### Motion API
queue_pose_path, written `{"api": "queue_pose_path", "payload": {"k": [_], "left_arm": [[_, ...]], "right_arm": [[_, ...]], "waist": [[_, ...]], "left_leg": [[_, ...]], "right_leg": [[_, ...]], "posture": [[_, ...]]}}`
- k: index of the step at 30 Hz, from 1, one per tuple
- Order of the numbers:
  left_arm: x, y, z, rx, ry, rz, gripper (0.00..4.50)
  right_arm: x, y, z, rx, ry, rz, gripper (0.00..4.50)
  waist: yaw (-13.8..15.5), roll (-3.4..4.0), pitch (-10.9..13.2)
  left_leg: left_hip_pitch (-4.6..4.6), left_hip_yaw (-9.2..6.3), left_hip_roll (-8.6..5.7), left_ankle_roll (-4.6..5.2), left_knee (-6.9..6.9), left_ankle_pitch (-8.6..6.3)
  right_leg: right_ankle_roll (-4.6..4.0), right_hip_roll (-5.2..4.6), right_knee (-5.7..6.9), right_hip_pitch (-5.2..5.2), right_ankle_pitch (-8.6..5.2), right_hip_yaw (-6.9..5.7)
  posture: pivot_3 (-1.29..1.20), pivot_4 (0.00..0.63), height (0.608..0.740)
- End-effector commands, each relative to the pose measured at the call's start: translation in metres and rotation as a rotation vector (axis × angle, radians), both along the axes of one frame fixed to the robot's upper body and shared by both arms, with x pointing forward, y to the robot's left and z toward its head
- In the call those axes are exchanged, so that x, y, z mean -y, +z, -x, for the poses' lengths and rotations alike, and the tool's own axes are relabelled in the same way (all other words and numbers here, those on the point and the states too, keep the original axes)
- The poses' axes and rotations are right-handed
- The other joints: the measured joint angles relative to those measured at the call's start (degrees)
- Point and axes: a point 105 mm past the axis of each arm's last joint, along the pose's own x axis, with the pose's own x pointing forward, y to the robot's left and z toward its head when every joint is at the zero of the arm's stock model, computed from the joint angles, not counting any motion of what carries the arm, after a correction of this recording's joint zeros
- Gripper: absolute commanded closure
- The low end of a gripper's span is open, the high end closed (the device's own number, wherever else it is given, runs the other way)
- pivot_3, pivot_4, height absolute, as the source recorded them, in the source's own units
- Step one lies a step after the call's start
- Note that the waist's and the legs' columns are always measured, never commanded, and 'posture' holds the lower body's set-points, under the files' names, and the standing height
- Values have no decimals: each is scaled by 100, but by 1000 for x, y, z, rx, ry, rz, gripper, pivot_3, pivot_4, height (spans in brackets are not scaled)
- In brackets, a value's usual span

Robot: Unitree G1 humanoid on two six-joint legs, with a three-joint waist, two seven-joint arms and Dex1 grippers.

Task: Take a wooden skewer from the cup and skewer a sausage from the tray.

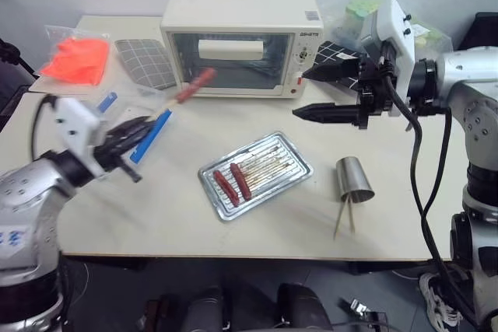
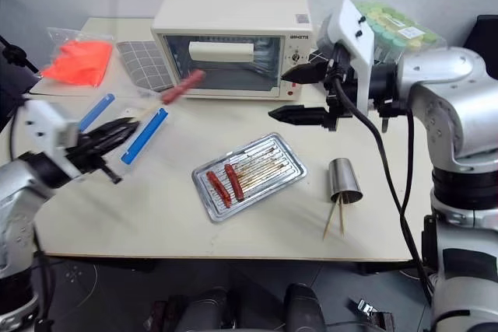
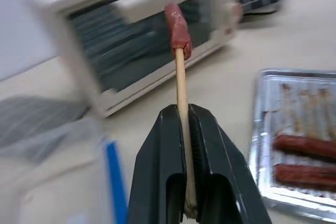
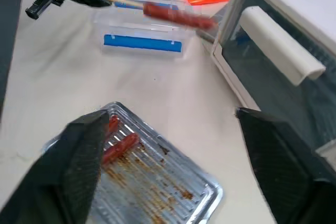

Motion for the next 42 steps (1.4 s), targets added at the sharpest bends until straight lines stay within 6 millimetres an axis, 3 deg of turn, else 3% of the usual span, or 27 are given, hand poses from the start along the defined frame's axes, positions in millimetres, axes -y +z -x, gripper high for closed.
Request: {"api": "queue_pose_path", "payload": {"k": [1,9,17,23,27,34,39,42], "left_arm": [[-29,3,7,23,115,3,4500],[-58,-28,-30,-69,147,-34,4500],[-58,-47,-46,-117,127,-45,4500],[-64,-35,-48,-83,137,-38,2746],[-68,-14,-32,-40,128,-4,1535],[-86,13,32,-50,107,66,1535],[-106,6,68,-108,191,80,1535],[-104,1,77,-134,192,83,1535]], "right_arm": [[-1,17,17,45,15,-57,37],[-2,25,20,41,13,-95,37],[3,20,14,38,-28,-90,37],[5,18,11,33,-36,-94,0],[5,15,10,25,-35,-93,0],[4,6,6,2,-12,-78,0],[1,1,5,-17,21,-71,0],[-1,-1,4,-25,38,-66,0]], "waist": [[-1,0,0],[124,-3,-2],[119,-5,-3],[116,-8,-5],[104,-8,-5],[-27,-9,-5],[-29,-9,-5],[-3,-9,-5]], "left_leg": [[1,0,0,0,0,0],[3,14,-6,0,0,0],[2,32,-3,2,-6,-5],[2,39,-1,2,-6,-5],[2,40,2,2,-6,-5],[3,35,7,-1,-11,-7],[6,38,8,-1,-12,-7],[6,39,8,-2,-12,-8]], "right_leg": [[0,0,0,0,0,0],[-1,-2,-3,-1,0,3],[-1,-3,-2,-14,0,-1],[-1,-3,-2,-16,0,-2],[0,-3,-2,-17,0,-2],[-1,-3,-2,-18,0,0],[-2,-3,-5,-18,-1,5],[-3,-3,-9,-18,-1,7]], "posture": [[0,150,740],[0,150,740],[0,150,740],[0,150,740],[0,150,740],[0,150,740],[0,150,740],[0,150,740]]}}
